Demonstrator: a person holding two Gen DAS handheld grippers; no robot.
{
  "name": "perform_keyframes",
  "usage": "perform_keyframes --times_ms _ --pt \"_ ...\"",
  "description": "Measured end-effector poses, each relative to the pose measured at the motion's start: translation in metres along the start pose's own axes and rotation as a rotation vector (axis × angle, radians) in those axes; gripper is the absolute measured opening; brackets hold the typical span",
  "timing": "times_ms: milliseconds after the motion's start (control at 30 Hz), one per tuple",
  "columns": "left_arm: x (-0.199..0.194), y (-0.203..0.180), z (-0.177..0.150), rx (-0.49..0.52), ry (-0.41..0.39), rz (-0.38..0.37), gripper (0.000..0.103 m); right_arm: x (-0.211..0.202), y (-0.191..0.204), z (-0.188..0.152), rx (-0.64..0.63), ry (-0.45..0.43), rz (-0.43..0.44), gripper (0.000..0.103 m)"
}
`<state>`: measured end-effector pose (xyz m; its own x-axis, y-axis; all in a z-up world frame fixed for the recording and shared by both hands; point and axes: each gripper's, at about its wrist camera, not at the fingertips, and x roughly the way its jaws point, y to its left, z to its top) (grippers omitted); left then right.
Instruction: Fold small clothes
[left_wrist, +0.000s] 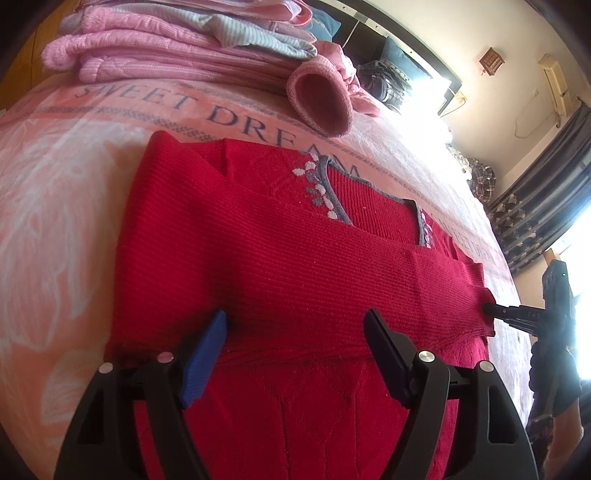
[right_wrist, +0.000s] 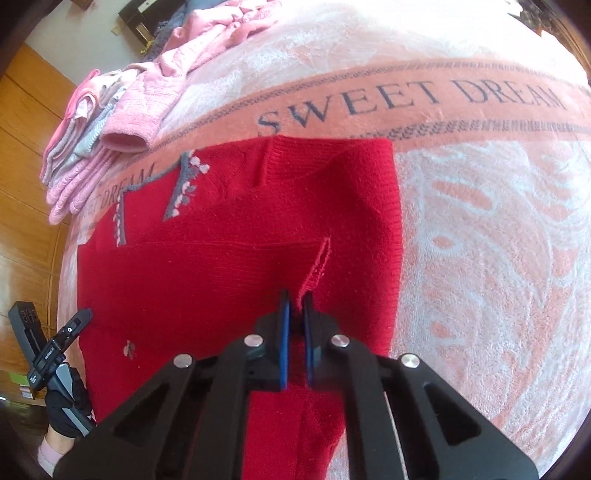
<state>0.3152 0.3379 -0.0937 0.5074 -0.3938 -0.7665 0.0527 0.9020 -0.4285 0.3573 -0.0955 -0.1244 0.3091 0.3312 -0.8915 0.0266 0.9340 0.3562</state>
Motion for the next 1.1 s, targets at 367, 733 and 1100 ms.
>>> perform_keyframes --times_ms 367,733,1100 --pt "-0.014 -0.009 0.001 -0.047 0.054 0.005 0.079 -0.021 -0.004 -0.009 0.036 -0.025 0.049 0.014" --pt "-0.137 -0.005 -0.101 0.005 0.271 0.054 0.079 -0.143 0.019 -0.121 -0.054 0.001 0.095 0.025" --pt "-0.164 0.033 -0.216 -0.141 0.461 0.06 0.078 -0.15 0.046 -0.249 -0.096 0.143 0.109 0.032"
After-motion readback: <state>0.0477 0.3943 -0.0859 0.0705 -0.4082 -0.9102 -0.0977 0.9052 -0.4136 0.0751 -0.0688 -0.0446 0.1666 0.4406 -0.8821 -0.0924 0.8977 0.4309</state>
